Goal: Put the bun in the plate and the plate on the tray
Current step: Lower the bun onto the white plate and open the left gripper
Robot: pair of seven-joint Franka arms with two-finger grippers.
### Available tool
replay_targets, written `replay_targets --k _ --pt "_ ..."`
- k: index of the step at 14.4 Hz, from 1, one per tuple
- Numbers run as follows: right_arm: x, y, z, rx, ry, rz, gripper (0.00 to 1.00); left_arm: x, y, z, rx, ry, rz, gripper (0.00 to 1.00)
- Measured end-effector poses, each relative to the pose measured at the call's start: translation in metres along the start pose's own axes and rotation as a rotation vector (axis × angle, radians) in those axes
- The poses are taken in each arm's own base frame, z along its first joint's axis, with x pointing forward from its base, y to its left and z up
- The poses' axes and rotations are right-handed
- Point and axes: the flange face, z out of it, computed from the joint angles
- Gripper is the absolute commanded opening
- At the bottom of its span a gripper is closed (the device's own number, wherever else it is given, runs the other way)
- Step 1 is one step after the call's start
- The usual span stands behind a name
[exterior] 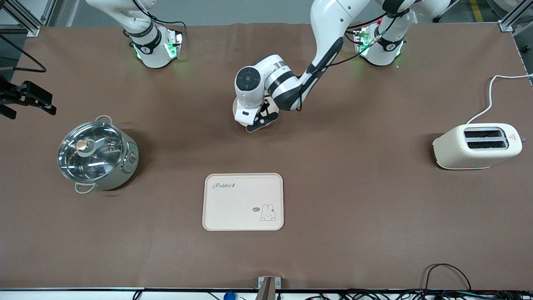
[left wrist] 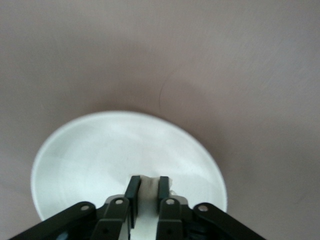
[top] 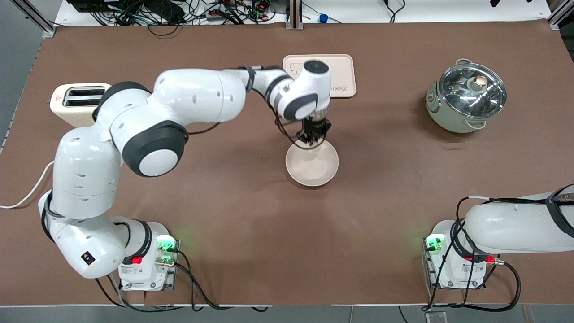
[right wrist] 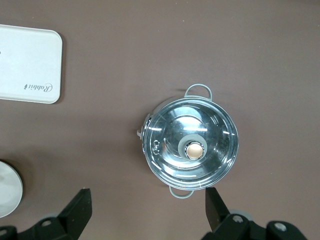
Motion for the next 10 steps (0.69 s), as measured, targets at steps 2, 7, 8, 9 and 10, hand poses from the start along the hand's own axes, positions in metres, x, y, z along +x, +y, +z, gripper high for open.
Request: replay_targets --k 2,7,8,9,10 --pt "0.001 0.001 0.003 0.001 -0.005 0.002 1.0 -0.022 -0.006 0.019 0.001 0.003 -0.011 0.73" --pt "0.004 0.002 0.02 0.007 -0.038 0.001 1.0 -0.032 -0.01 0.016 0.001 0.007 -0.045 1.0" --pt "0.004 0.0 0.024 0.009 -0.045 -0.003 1.0 -0.025 -0.009 0.004 -0.01 0.014 -0.054 1.0" --pt "0.006 -0.006 0.029 0.021 -0.05 -0.012 1.0 -0.01 -0.009 -0.016 -0.023 0.029 -0.062 1.0" --pt "0.009 -0.017 0.036 0.051 -0.049 -0.024 1.0 0.011 -0.009 -0.041 -0.032 0.053 -0.061 1.0"
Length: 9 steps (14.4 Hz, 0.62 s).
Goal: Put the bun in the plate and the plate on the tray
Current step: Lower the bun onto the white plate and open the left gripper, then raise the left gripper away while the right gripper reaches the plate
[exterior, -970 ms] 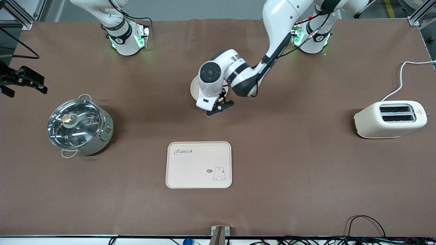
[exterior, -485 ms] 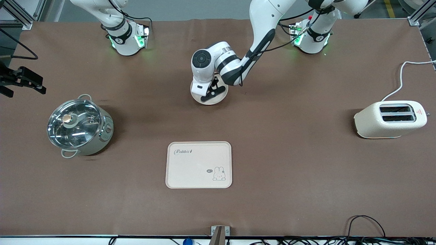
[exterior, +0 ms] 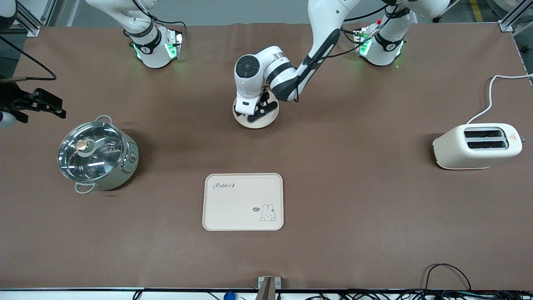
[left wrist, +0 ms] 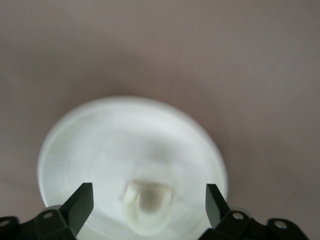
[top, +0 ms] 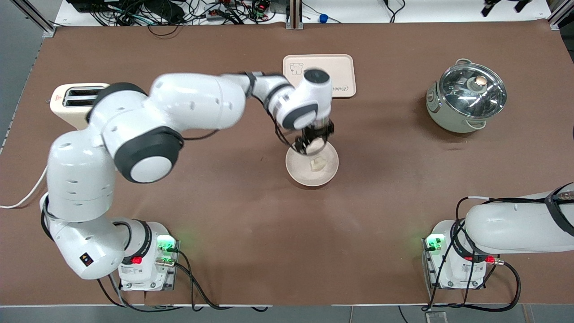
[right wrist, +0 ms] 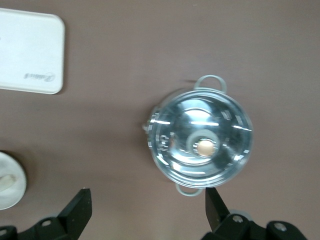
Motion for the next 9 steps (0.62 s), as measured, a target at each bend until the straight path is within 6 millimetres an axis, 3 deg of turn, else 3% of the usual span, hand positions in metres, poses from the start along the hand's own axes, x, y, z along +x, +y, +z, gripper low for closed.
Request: replay_targets --k 2,5,9 --pt "0.009 -0.018 0.028 0.057 0.008 -0.016 1.0 0.064 -0.002 -0.056 -0.017 0.05 0.006 1.0" --pt "0.015 -0.039 0.093 0.086 -0.025 -0.005 1.0 0.175 -0.023 -0.135 -0.057 0.133 -0.003 1.0" --pt "0.004 -0.096 0.196 0.105 -0.041 0.05 1.0 0.285 -0.067 -0.193 -0.091 0.213 0.07 1.0"
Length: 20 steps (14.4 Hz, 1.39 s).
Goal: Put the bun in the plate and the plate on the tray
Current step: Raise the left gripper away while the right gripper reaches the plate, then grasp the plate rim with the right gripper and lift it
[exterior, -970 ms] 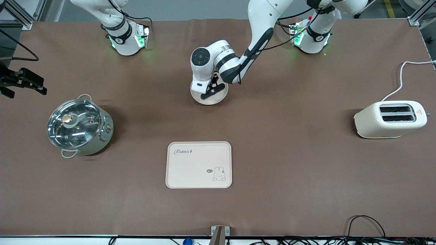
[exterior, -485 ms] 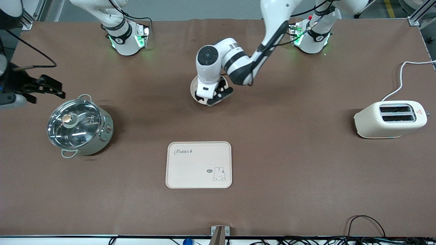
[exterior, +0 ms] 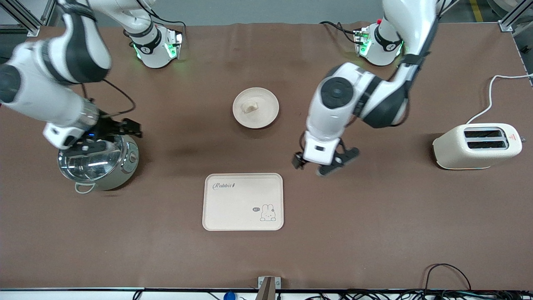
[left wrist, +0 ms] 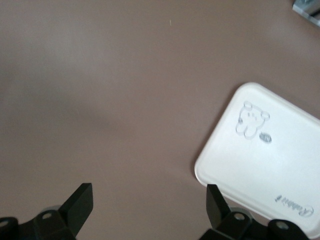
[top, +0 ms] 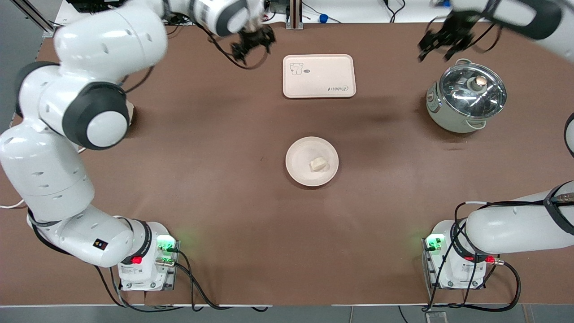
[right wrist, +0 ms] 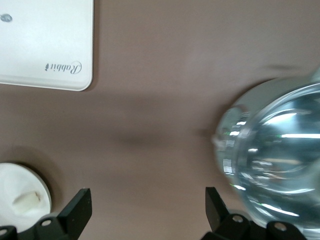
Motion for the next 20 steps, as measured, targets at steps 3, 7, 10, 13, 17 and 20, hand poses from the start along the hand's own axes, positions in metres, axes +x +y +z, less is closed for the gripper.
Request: replay_targets --k 3,7,10,13,17,20 --pt "-0.022 -0.058 0.064 -0.01 0.033 0.034 1.0 0.063 -0.042 -0.03 -0.018 0.043 0.015 1.0" --pt "-0.076 -0.113 0.142 -0.015 0.081 0.065 1.0 0.103 -0.089 -0.086 0.006 0.103 0.022 1.0" --pt "-0.127 -0.178 0.178 -0.004 0.107 0.08 1.0 0.115 -0.129 -0.136 0.049 0.109 0.129 1.0" --pt "-0.151 -0.204 0.206 -0.003 0.118 0.055 0.89 0.12 -0.177 -0.188 0.079 0.071 0.228 1.0" --pt "-0.158 -0.208 0.239 -0.025 0.1 0.034 0.8 0.119 -0.236 -0.233 0.088 0.003 0.388 1.0" --pt "-0.159 -0.206 0.258 -0.031 0.105 0.032 0.77 0.11 -0.263 -0.245 0.064 -0.034 0.447 1.0"
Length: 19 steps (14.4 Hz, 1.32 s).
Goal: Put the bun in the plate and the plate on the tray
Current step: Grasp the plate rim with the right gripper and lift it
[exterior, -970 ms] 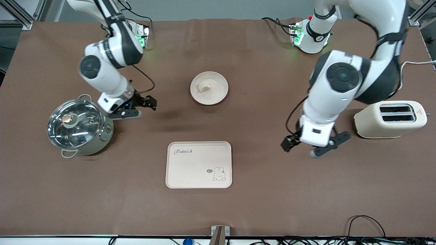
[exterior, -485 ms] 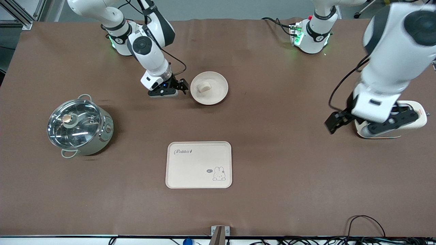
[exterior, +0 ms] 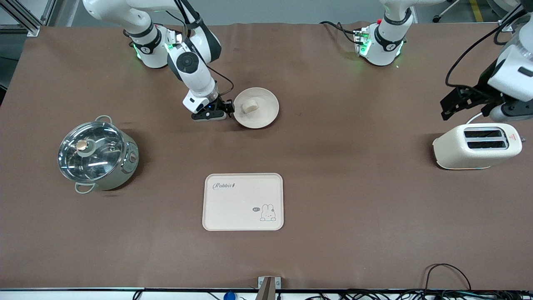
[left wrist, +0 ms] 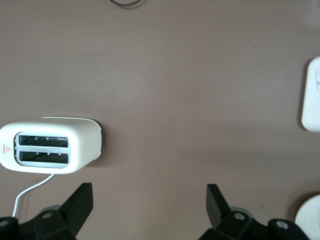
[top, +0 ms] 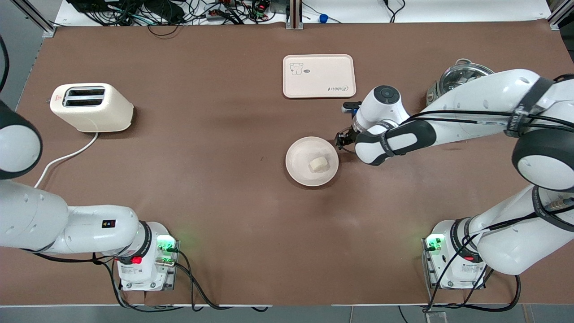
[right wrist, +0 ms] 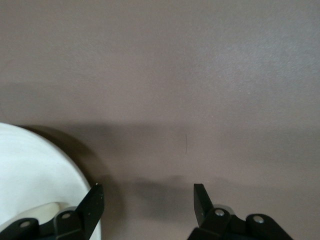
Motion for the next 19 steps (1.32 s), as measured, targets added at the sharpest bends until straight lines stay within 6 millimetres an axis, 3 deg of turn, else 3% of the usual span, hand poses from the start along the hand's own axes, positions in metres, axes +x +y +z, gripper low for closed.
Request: replay_targets --k 4,9,12,15,19 --pt "-0.005 -0.008 0.004 0.0 -0.002 -0.018 0.77 -0.021 0.0 -0.003 0.008 -0.026 0.015 1.0" --pt "-0.008 -0.016 0.002 0.005 0.001 -0.031 0.79 -0.021 0.0 0.0 0.01 -0.032 0.016 1.0" --pt "-0.023 -0.032 0.004 0.007 -0.003 -0.038 0.78 -0.021 -0.003 0.0 0.01 -0.033 0.011 1.0" --pt "-0.032 -0.043 0.007 0.01 -0.001 -0.05 0.58 -0.02 -0.005 0.0 0.01 -0.032 0.007 1.0" --pt "-0.03 -0.042 0.01 0.01 0.001 -0.047 0.22 -0.02 -0.007 0.0 0.01 -0.032 0.002 1.0"
